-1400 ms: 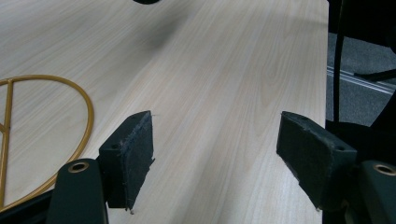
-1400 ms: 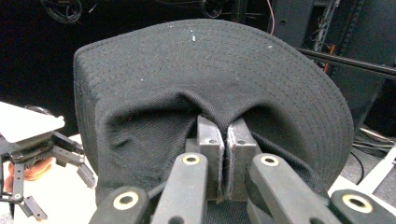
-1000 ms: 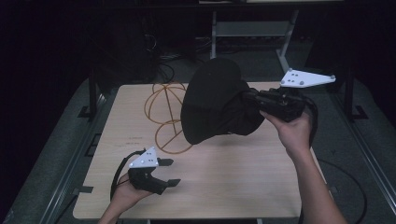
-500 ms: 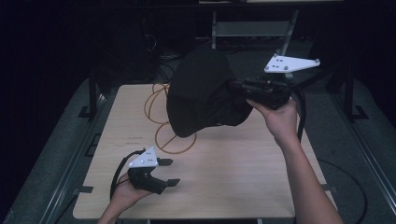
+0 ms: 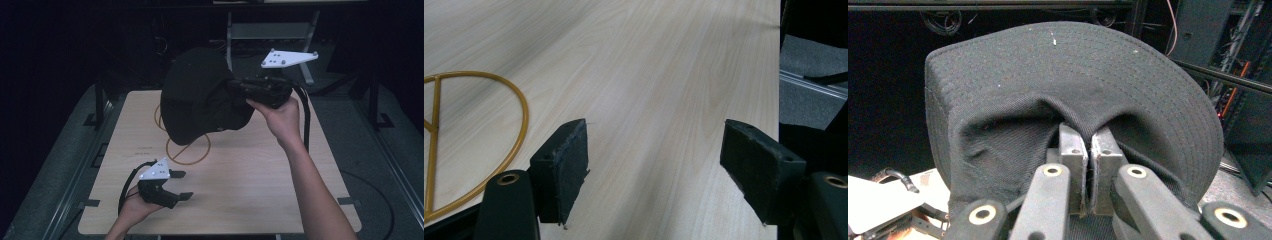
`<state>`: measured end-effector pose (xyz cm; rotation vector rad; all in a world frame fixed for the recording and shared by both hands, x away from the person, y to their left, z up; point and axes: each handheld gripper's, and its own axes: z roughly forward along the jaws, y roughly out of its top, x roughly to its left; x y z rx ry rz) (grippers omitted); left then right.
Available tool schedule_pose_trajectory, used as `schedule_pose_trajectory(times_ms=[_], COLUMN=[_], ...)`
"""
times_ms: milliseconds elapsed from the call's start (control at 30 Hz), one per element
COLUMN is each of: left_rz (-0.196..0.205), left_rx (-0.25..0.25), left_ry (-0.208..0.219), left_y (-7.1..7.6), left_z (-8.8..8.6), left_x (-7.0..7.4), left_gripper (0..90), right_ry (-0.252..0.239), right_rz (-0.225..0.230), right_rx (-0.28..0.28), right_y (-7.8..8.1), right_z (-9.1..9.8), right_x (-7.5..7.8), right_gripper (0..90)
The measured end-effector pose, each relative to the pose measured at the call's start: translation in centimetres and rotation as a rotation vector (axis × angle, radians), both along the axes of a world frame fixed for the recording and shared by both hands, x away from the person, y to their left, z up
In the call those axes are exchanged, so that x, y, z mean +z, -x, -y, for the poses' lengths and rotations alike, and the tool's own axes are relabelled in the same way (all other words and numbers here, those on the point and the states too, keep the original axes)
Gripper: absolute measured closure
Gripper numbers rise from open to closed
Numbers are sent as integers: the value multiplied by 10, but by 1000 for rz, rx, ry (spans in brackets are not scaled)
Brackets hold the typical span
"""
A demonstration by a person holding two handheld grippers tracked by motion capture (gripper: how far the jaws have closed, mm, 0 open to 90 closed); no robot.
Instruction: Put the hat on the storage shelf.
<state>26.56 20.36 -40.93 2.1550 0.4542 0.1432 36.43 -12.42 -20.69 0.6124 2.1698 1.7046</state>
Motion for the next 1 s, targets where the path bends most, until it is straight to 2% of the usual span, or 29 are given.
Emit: schedule_pose_trajectory(times_ms=[233,1000], left_rz=[-7,-23], left_rx=[-1,-12], left_ry=[3,21], left_y=[0,-3], left_z=[0,0], left_x=[-2,-4], left_gripper=[267,266], right_ry=[6,22], right_rz=[-6,-31], right_rx=[21,44], right_y=[-8,-35], right_z=[-15,-49], right_x=[3,8], right_gripper=[869,867])
